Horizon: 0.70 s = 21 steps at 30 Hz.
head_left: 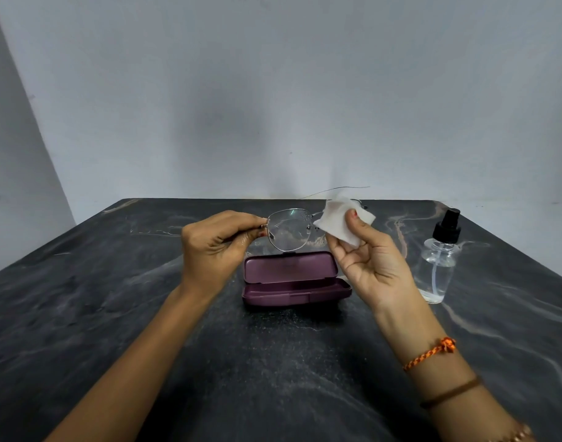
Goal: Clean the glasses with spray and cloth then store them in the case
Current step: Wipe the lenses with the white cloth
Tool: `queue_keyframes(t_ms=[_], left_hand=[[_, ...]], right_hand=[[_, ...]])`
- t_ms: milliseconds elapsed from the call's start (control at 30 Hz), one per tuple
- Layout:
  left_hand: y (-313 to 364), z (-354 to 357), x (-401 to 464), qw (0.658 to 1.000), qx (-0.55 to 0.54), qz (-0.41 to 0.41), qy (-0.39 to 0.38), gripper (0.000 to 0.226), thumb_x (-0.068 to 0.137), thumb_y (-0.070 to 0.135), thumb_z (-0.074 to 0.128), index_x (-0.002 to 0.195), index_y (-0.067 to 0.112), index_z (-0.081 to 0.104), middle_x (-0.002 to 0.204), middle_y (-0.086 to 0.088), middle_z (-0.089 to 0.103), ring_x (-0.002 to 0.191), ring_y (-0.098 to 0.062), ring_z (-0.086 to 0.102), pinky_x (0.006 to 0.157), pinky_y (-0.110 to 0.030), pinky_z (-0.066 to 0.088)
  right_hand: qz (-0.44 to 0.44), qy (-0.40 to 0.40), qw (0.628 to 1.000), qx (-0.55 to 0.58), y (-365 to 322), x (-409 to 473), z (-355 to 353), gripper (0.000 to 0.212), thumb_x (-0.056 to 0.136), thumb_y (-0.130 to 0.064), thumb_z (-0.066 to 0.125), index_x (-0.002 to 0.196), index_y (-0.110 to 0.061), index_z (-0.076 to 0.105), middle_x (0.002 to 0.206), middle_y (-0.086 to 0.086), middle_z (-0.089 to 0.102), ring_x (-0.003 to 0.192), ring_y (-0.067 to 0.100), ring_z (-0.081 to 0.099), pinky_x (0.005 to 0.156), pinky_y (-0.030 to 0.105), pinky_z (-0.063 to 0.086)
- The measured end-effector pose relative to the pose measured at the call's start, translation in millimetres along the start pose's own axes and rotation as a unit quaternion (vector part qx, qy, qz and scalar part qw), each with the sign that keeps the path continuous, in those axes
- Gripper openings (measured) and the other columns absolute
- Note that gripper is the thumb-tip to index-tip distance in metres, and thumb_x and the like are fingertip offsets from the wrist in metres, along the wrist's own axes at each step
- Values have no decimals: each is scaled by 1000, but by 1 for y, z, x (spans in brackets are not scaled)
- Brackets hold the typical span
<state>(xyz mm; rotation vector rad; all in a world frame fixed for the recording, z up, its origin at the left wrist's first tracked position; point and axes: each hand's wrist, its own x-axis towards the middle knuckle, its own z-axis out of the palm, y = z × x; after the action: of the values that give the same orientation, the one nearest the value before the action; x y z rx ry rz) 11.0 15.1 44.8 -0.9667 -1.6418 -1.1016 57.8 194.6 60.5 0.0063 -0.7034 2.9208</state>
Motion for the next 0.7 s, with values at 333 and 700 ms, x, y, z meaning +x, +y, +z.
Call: queue_keyframes(t_ms=[333,700], left_hand=[[1,-3,1,999,28,25,-8,15,65,-7,71,79,-11,67,82,-10,64,74,-9,62,70,-8,50],[2,1,-1,999,41,25,-7,13,64,-8,71,77,-9,69,81,-8,64,75,-11,62,72,-8,50]], right_hand=[[-63,-3,975,-214,-5,0,-3,6,79,-2,60,76,-6,62,57,-2,72,55,7,68,50,17,54],[1,13,997,-75,-6,1,-2,12,82,8,53,80,-4,57,57,5,71,55,15,70,51,27,58]])
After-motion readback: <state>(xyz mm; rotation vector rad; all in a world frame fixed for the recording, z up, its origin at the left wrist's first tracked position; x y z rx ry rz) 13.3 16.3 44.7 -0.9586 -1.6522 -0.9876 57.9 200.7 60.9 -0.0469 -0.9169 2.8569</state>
